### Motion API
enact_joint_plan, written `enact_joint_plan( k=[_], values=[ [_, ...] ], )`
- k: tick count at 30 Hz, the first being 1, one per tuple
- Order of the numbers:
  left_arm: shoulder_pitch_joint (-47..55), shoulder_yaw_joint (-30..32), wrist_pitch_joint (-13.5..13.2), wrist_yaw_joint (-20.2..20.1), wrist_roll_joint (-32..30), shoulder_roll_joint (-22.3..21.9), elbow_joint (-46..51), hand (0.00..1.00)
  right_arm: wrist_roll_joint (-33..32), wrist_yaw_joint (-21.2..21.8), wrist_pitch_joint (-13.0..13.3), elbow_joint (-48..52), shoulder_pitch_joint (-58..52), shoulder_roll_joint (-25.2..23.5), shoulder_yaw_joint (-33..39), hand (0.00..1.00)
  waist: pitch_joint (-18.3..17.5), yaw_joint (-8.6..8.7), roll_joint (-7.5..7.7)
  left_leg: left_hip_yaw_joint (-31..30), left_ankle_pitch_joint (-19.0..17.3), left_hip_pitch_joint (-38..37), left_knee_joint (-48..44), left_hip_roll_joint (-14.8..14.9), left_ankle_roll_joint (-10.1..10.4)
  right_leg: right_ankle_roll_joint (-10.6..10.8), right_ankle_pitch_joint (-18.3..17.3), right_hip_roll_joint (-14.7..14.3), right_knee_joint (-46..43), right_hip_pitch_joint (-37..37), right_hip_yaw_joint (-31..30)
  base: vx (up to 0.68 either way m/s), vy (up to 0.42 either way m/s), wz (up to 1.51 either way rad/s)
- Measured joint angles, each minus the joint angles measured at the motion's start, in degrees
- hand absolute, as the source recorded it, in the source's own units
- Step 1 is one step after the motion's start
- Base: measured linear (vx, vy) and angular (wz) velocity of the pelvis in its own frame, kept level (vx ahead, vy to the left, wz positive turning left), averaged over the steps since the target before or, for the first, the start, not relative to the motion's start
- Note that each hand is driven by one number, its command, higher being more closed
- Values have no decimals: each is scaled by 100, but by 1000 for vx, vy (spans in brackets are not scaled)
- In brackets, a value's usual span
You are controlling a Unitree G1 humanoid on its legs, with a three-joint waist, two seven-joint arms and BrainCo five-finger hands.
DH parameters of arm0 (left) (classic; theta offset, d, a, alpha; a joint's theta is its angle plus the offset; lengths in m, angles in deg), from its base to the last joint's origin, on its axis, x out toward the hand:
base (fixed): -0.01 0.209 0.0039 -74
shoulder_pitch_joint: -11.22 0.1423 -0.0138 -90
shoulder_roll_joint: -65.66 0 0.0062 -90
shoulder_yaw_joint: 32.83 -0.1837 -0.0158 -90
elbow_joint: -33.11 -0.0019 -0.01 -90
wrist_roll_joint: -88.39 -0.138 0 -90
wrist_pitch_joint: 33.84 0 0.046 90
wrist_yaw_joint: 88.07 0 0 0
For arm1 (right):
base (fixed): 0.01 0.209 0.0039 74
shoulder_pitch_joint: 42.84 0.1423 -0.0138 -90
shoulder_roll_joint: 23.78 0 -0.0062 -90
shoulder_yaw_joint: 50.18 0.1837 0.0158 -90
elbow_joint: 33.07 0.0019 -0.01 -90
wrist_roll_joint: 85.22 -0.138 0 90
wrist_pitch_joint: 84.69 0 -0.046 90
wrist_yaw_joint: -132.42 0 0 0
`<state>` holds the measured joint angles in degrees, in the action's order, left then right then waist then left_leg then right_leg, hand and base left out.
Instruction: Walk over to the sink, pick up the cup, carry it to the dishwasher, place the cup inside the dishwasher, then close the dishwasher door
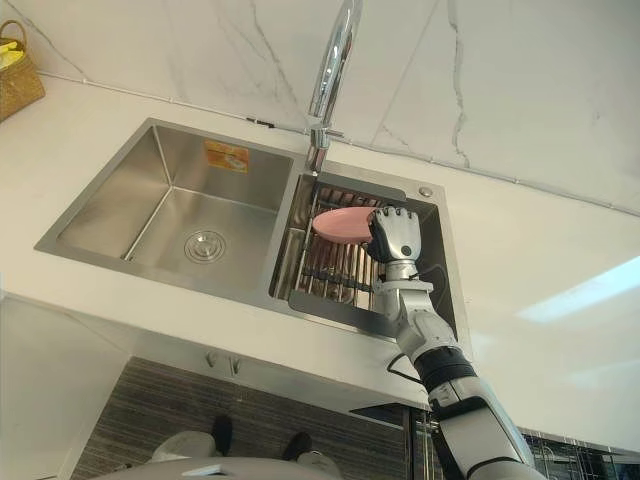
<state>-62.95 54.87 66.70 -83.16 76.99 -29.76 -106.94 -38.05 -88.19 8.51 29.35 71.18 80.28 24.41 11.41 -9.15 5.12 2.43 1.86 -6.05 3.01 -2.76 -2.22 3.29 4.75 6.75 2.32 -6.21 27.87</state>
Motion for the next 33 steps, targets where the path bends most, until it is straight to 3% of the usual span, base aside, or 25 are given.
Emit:
enact_joint_plan(
  k=[13, 33],
  values=[
    [38, 3, -48, 22, 2, -4, -5, 0, -85, 304, -187, -53, 41, -71, 2, 0, 1, -12, -3, -82, 39, 37, 28, 3, 47, -13, 8, -3, 6, 0, 90, -1, 1, 3],
    [39, 4, -55, 19, -2, 2, -6, 0, -422, 230, -239, -263, 128, -264, -7, 0, -1, -48, 1, -65, 104, 8, 131, 9, 69, -35, 45, -9, 40, 8, 82, 3, 2, 0]
  ],
)
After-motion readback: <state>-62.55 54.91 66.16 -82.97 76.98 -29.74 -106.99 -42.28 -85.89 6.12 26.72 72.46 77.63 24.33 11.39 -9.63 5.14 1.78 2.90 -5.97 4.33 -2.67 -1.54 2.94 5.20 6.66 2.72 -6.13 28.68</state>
